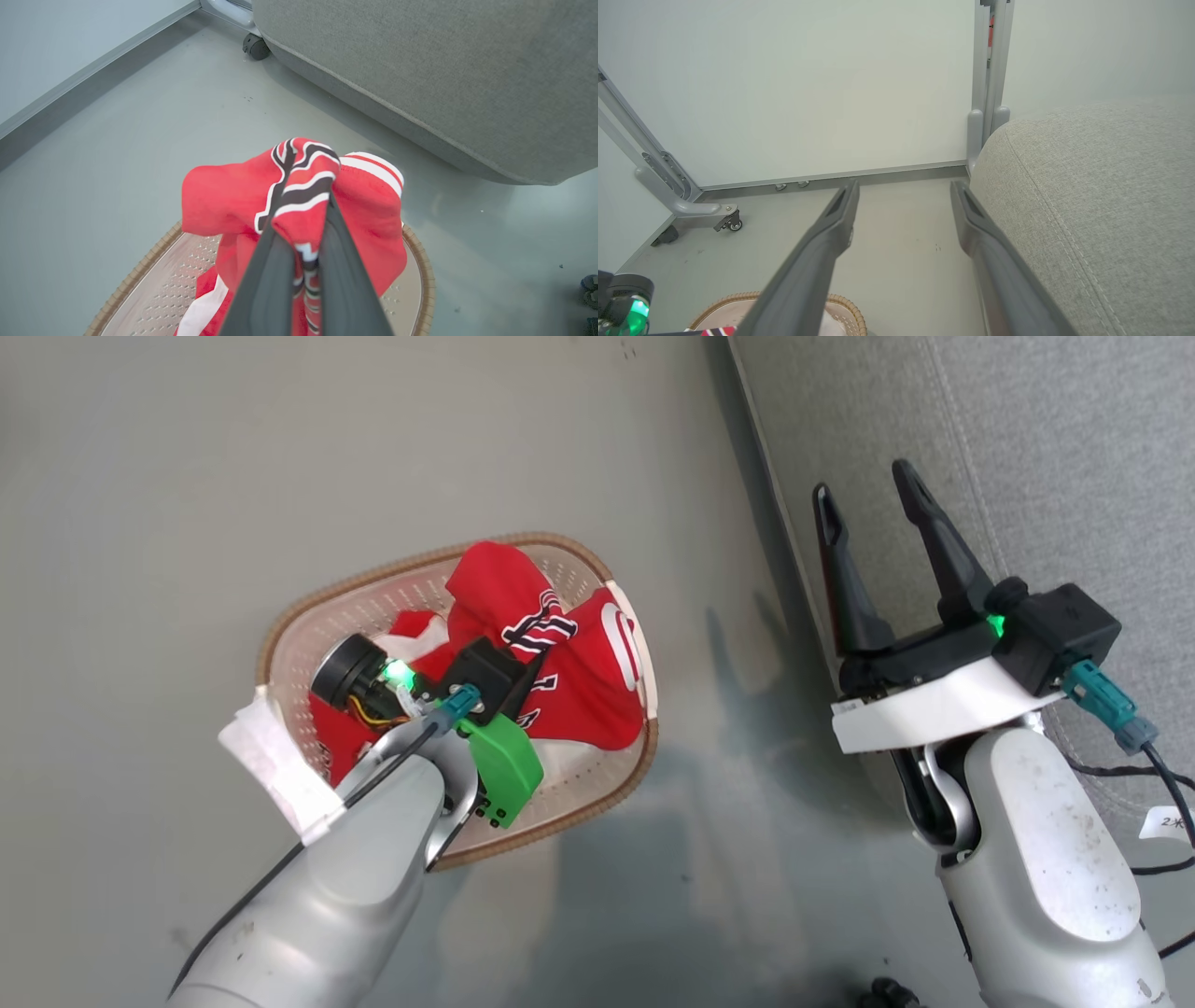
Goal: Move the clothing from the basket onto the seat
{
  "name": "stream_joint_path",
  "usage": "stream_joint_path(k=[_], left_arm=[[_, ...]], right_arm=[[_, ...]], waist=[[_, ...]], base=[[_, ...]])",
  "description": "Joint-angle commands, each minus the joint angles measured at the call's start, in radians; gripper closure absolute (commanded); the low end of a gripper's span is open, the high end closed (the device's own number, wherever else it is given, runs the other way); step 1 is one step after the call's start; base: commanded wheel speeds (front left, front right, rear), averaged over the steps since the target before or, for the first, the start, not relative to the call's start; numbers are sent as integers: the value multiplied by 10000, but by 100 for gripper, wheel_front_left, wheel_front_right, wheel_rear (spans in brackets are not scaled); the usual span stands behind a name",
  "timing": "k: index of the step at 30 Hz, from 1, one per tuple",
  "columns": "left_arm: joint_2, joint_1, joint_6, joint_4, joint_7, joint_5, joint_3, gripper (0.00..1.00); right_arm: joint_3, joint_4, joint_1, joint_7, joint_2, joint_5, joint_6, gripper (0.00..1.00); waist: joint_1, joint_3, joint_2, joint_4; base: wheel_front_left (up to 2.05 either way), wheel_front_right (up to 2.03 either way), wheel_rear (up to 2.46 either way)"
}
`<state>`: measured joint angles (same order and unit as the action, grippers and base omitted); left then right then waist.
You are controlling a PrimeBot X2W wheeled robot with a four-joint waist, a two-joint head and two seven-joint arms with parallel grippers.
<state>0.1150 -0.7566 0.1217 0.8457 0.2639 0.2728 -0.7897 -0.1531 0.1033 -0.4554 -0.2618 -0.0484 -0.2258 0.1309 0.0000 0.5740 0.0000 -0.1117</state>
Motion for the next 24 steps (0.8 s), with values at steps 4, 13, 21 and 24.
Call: stream_joint_path(k=[4, 13, 21, 24], left_arm=[[89, 688, -110, -859, 8, 107, 654, 100], [158, 1688, -121, -2587, 7, -247, 1716, 100], [103, 2282, -51, -3855, 7, -506, 2441, 100], [58, 2391, -14, -4357, 7, -546, 2630, 100]], right_arm=[[53, 130, 485, -48, -38, 79, -3, 0], [180, 390, 1288, -48, -38, 109, -3, 0], [274, 526, 1954, -49, -38, -7, -3, 0], [260, 535, 2144, -48, -36, -35, -3, 0]], waist=[[0, -1294, 0, 566], [0, -2543, 0, 823], [0, -3471, 0, 936], [0, -3721, 0, 983]], base=[[0, 0, 0], [0, 0, 0], [0, 0, 0], [0, 0, 0]])
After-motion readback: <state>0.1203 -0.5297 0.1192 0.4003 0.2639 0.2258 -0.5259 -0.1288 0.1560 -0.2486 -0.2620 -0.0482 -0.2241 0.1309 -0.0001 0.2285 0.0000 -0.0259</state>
